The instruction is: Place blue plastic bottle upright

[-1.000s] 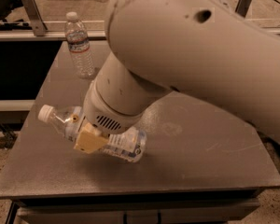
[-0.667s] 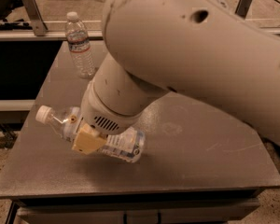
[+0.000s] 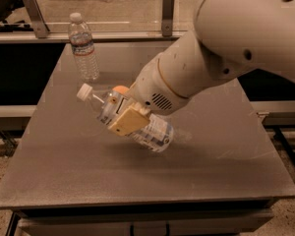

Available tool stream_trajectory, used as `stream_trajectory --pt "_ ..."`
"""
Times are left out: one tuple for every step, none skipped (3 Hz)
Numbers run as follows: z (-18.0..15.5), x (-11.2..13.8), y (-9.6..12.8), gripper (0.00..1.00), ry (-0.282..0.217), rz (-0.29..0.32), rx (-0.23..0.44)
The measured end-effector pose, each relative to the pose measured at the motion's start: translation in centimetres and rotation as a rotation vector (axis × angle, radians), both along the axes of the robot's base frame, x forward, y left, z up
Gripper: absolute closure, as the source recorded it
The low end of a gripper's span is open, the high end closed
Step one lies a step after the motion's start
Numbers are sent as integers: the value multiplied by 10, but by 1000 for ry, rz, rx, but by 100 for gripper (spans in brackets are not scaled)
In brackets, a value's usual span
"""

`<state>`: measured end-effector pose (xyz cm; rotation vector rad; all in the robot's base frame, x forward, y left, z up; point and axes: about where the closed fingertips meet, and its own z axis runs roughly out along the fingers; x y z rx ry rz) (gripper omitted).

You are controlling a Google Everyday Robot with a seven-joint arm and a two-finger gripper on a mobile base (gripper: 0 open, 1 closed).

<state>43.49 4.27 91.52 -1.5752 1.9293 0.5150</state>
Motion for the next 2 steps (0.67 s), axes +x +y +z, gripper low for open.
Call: stream_trajectory --pt "10 34 -25 100 -3 6 167" --pt "20 52 -41 100 -29 26 367"
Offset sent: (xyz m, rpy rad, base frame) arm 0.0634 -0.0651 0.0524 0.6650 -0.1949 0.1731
